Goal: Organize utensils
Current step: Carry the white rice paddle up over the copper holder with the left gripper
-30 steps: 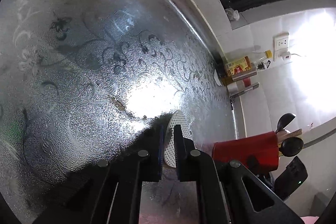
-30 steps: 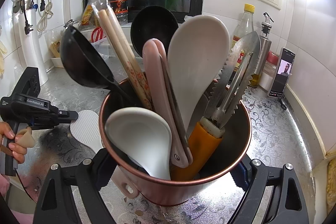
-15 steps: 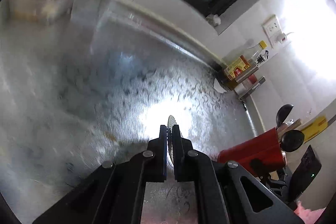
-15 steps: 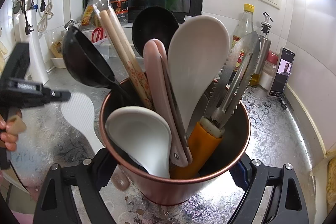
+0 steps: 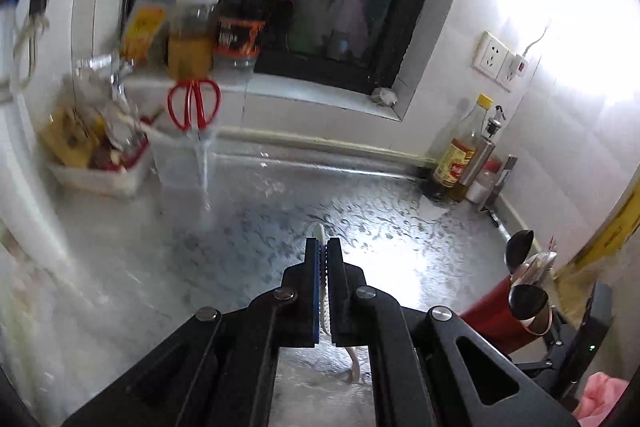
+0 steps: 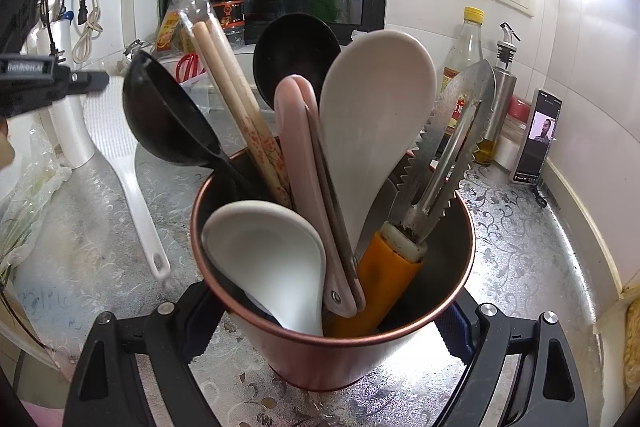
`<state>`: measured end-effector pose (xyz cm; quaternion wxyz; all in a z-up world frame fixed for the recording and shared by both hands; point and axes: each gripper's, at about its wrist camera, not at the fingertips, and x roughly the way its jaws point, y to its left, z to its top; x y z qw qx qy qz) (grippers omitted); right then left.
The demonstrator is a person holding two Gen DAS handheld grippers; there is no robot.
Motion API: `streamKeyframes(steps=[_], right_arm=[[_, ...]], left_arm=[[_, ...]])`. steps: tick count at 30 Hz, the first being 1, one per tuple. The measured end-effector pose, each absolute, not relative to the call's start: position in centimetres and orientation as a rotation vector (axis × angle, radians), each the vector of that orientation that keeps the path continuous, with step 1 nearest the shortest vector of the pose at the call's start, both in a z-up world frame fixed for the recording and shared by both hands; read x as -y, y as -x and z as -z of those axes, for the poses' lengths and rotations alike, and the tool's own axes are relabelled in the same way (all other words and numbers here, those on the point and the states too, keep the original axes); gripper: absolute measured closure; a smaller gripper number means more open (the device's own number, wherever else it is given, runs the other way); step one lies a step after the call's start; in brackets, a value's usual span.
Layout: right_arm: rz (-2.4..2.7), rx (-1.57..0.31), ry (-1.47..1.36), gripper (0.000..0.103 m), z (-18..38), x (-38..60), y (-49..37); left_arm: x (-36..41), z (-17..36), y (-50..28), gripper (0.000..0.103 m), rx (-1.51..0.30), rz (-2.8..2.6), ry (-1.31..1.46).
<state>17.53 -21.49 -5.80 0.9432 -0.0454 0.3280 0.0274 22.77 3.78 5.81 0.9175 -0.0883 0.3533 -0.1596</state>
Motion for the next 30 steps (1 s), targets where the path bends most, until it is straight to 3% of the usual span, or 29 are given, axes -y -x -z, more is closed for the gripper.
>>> streamKeyframes(steps=[11, 30], right_arm=[[-0.058, -0.667, 0.090, 0.011, 5.8, 21.3, -17.3], [-0.067, -0.662, 0.085, 0.011, 5.6, 20.8, -18.2]], left_arm=[[-1.9, -10.3, -21.6, 0.100, -0.644, 0.307, 0.049], [5.0, -23.8, -18.1, 0.100, -0.348, 0.530, -0.092]])
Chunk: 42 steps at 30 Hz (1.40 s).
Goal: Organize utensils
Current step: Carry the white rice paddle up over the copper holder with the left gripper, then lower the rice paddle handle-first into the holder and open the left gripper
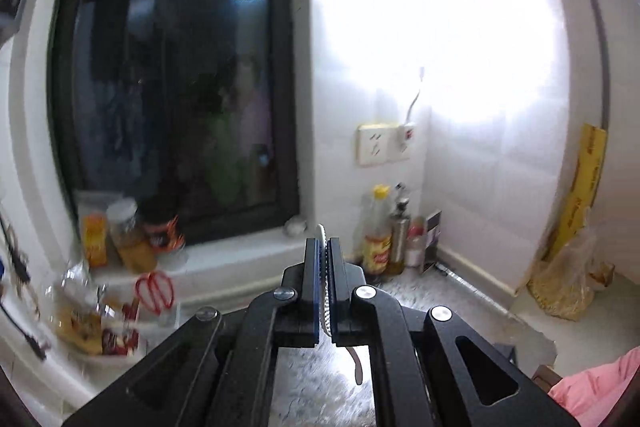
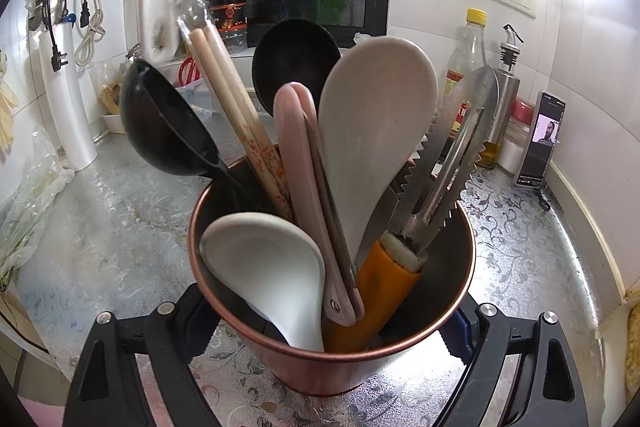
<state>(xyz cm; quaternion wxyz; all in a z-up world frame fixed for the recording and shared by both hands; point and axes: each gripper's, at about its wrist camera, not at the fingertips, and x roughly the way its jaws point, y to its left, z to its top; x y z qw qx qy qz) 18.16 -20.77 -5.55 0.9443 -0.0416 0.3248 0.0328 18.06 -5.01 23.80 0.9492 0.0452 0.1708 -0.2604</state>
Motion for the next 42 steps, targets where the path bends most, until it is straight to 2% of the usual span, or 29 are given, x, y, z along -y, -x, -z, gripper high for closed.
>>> streamKeyframes(steps=[16, 32, 42], right_arm=[[-0.068, -0.657, 0.076, 0.012, 5.4, 21.3, -18.5], [-0.072, -0.654, 0.077, 0.012, 5.4, 21.6, -18.6], [-0.073, -0.654, 0.081, 0.012, 5.4, 21.6, -18.5]], left_arm=[[10.8, -26.2, -16.0, 0.100, -0.267, 0.708, -0.165], [14.4, -21.6, -16.8, 0.100, -0.349, 0.741, -0.217], [13.1, -19.4, -18.3, 0.100, -0.372, 0.701, -0.157]])
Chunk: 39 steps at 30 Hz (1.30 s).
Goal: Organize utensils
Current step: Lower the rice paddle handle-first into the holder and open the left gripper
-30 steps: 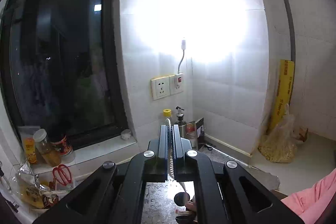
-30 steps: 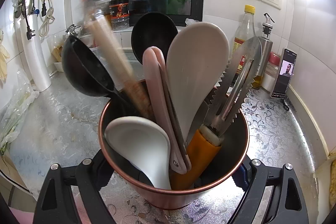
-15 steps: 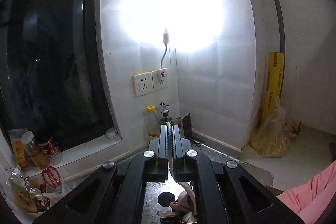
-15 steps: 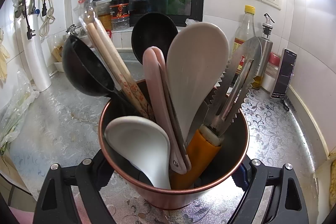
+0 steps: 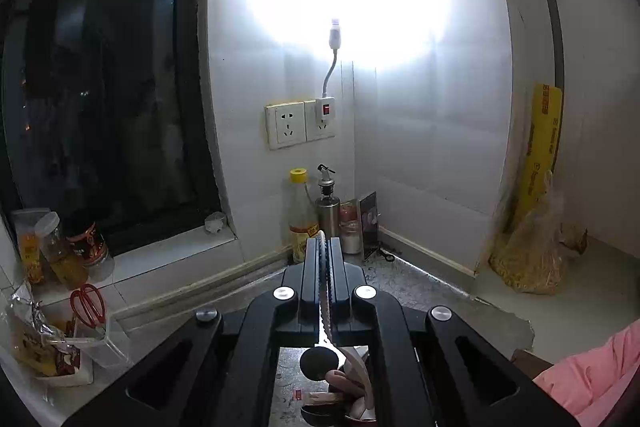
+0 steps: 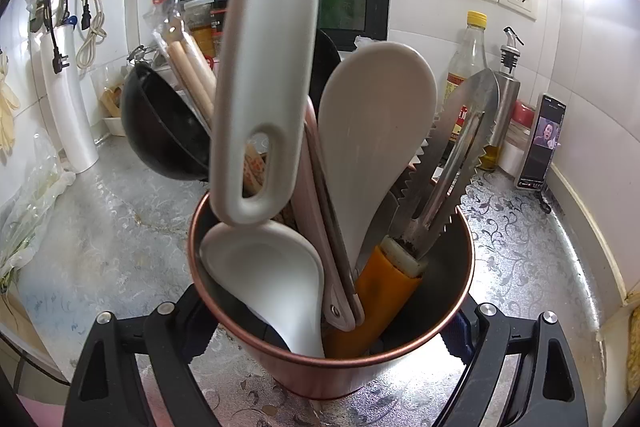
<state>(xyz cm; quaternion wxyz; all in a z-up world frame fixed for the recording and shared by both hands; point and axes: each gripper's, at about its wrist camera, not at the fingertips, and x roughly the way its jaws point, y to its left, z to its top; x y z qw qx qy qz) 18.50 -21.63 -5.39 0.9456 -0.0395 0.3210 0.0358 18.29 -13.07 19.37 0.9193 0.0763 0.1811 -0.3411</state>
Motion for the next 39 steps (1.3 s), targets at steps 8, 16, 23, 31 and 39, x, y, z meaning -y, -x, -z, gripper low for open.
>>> streamKeyframes(steps=[8, 16, 23, 31, 39], right_arm=[[-0.071, -0.656, 0.084, 0.012, 5.4, 21.5, -18.6], [-0.071, -0.656, 0.086, 0.012, 5.5, 21.4, -18.6], [-0.070, -0.655, 0.082, 0.012, 5.5, 21.5, -18.7], [-0.071, -0.650, 0.086, 0.012, 5.4, 21.5, -18.7], [-0.070, -0.648, 0.086, 0.012, 5.4, 21.4, -18.7]], left_arm=[[12.4, -18.4, -18.7, 0.100, -0.415, 0.683, -0.140], [13.0, -15.0, -18.6, 0.100, -0.519, 0.710, -0.150], [12.6, -12.4, -19.2, 0.100, -0.615, 0.698, -0.128], [12.7, -11.2, -19.1, 0.099, -0.660, 0.697, -0.138], [13.3, -9.4, -18.6, 0.099, -0.728, 0.708, -0.167]])
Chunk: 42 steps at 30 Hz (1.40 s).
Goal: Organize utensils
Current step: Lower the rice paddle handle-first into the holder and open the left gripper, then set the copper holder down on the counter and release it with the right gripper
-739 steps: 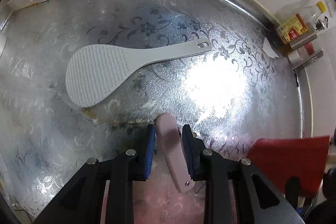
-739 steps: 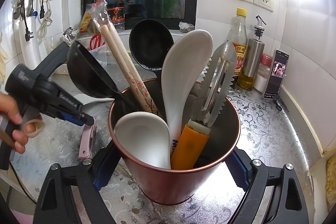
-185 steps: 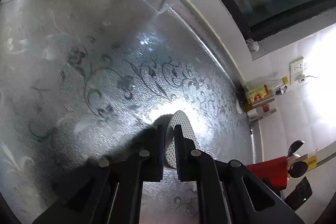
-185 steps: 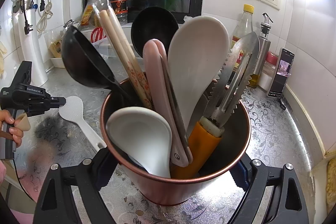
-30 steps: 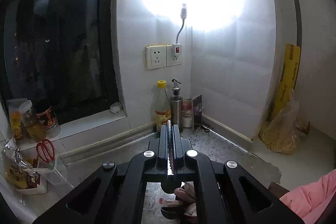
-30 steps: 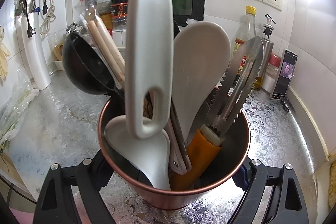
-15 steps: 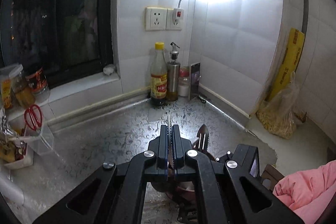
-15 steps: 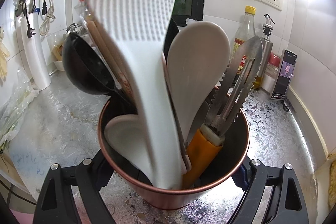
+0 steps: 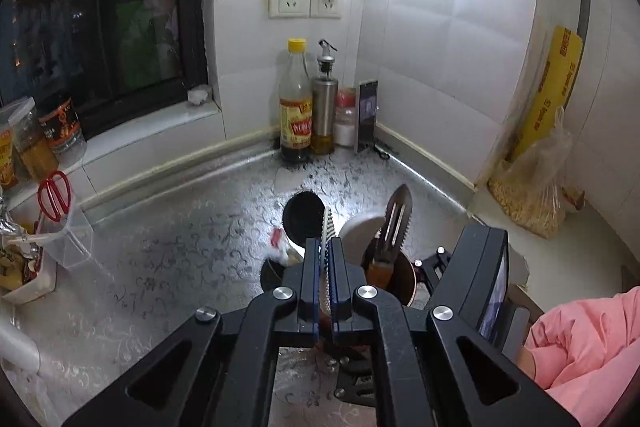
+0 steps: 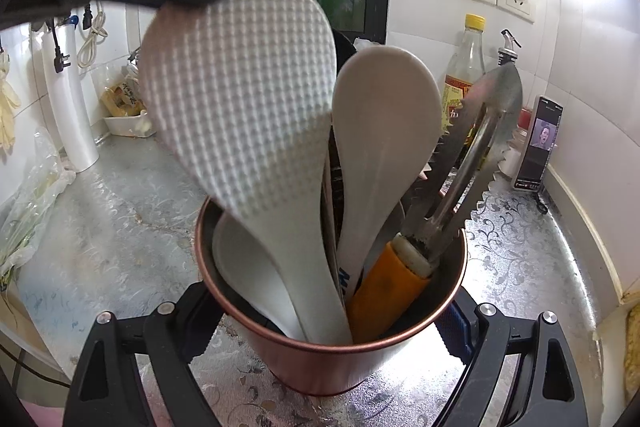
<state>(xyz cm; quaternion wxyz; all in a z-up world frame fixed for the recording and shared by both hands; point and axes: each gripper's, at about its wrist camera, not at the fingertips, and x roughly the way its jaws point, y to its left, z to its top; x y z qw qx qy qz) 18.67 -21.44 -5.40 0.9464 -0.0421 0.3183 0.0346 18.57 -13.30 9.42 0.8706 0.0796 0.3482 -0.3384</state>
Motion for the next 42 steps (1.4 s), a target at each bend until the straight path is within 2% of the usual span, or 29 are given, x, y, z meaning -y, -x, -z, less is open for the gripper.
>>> streamKeyframes(steps=[16, 22, 31, 42], right_arm=[[-0.077, -0.641, 0.076, 0.011, 4.9, 21.4, -17.3], [-0.082, -0.634, 0.077, 0.012, 5.3, 21.4, -16.5], [-0.087, -0.612, 0.075, 0.012, 5.7, 21.8, -16.3], [-0.086, -0.581, 0.077, 0.012, 6.3, 22.2, -17.8]], left_arm=[[14.2, -7.0, -19.5, 0.096, -0.822, 0.728, -0.131], [13.7, -7.9, -18.7, 0.096, -0.819, 0.732, -0.138], [8.9, -10.9, -18.4, 0.095, -0.717, 0.627, -0.058], [3.7, -8.7, -19.9, 0.095, -0.787, 0.454, 0.092]])
